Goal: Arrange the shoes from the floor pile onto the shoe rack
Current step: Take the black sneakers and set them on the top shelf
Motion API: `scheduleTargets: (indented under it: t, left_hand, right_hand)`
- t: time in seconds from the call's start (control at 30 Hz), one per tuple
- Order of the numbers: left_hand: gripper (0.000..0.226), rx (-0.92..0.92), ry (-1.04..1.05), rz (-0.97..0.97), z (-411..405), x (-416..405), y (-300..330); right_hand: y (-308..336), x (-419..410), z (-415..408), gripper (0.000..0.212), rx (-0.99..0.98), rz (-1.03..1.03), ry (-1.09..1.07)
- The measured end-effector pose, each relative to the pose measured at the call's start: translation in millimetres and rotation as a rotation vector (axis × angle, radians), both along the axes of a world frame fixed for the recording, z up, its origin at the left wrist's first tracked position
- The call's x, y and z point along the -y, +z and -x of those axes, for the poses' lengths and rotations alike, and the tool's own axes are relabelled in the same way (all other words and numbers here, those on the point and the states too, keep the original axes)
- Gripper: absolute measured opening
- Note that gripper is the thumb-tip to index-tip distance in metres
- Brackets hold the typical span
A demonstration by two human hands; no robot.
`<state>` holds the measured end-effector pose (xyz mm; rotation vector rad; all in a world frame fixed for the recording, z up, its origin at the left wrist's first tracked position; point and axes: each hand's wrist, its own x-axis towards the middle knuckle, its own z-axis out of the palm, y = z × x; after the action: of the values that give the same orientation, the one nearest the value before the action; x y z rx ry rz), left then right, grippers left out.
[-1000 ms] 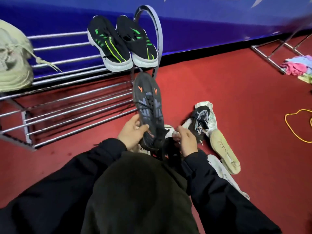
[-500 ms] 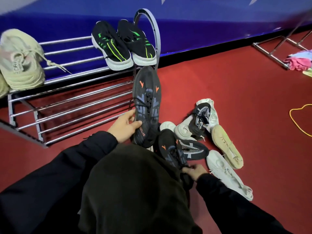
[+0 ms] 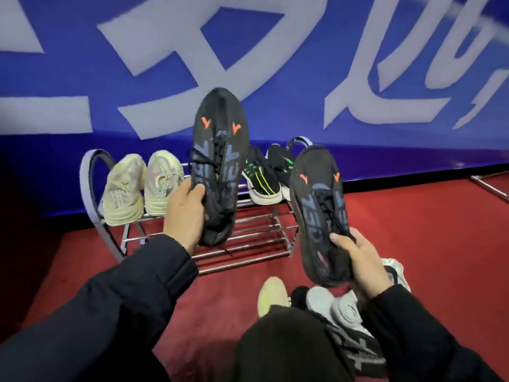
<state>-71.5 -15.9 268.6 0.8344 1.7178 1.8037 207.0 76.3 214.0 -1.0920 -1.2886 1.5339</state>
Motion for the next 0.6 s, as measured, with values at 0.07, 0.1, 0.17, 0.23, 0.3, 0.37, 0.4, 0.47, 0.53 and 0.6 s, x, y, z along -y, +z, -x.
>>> scheduleTargets:
  t: [0.07, 0.1, 0.17, 0.23, 0.3, 0.37, 0.4, 0.47, 0.53, 0.6]
  left_hand:
    - [0.026, -0.087, 0.142, 0.010, 22, 7, 5]
    - [0.029, -0.126, 0.201, 0.007, 32, 10, 7]
    - [0.034, -0.155, 0.270, -0.012, 48, 15, 11]
    - [0.035, -0.168, 0.322, 0.032, 62, 17, 7]
    - [0.032, -0.139, 0.338, 0.037, 74, 16, 3]
    - [0.025, -0.145, 0.346, 0.045, 82, 9, 1]
    - [0.022, -0.162, 0.349, 0.055, 84, 6, -1]
    - [0.021, -0.206, 0.334, 0.062, 87, -2, -11]
    - [0.028, -0.186, 0.283, 0.086, 91, -7, -21]
    - [0.033, -0.160, 0.257, 0.122, 96, -12, -31]
  right_hand:
    - [24, -17, 46, 0.047, -0.055, 0.068, 0.109]
    - [33, -24, 69, 0.031, -0.065, 0.109, 0.182]
    - [49, -37, 116, 0.005, -0.058, 0.163, 0.295]
    - [58, -46, 163, 0.013, 0.012, 0.203, 0.287]
    - [46, -65, 214, 0.010, 0.087, 0.117, 0.259]
    - [26, -90, 256, 0.043, 0.159, 0.005, 0.179]
    - [16, -96, 270, 0.042, 0.196, -0.016, 0.135]
    - [8, -91, 287, 0.010, 0.256, -0.043, 0.081]
    - [-14, -88, 294, 0.026, 0.307, -0.074, 0.064]
    - [-30, -85, 304, 0.019, 0.329, -0.094, 0.115]
